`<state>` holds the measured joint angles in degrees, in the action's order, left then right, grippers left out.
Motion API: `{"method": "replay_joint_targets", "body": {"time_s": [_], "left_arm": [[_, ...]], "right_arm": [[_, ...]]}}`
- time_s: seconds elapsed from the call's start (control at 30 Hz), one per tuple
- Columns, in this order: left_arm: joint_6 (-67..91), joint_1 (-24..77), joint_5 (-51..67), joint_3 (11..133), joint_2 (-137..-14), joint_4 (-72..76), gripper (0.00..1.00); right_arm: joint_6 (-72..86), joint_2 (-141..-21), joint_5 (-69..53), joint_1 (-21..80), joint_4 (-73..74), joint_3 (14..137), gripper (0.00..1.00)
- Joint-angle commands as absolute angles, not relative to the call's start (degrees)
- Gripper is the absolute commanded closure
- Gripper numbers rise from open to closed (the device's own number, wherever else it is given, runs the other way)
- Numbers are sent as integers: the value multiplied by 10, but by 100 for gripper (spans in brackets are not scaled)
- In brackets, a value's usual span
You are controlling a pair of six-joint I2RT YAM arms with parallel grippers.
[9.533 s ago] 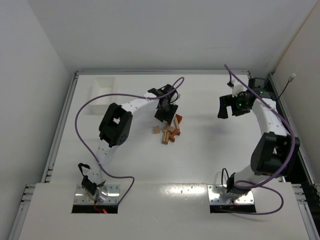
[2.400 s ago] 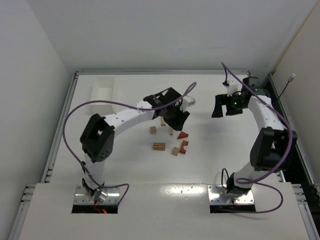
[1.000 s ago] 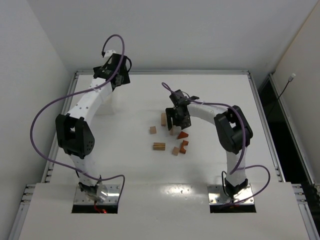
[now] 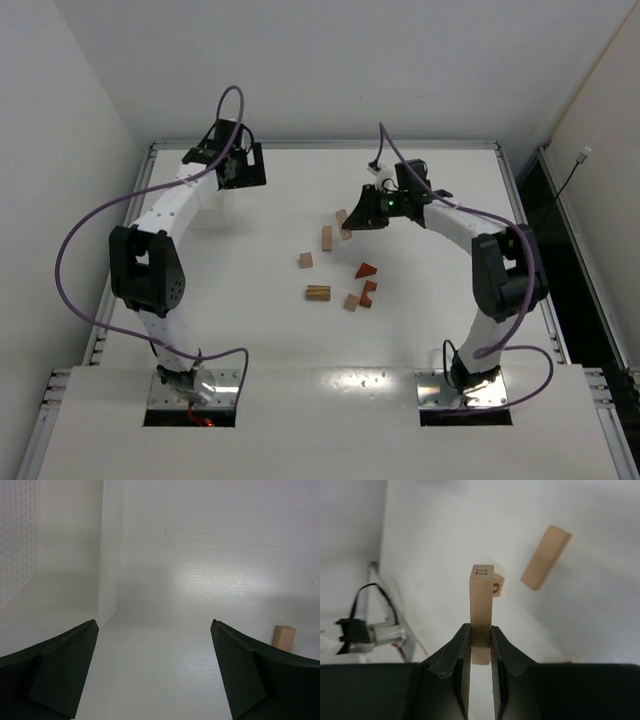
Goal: Build the wood block tower
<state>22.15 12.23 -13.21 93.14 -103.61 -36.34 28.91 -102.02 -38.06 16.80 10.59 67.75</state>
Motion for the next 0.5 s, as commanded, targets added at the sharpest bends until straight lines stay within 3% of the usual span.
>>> {"method": "replay_joint_targets", "body": {"time_s": [0.0, 0.47], "left_arm": [[198, 98, -56, 944, -1022, -346, 6], [176, 87, -57, 929, -1017, -346, 6]], "right_arm": [[343, -1056, -533, 153, -3, 654, 100], [394, -1192, -533, 130, -26, 704, 100]]}}
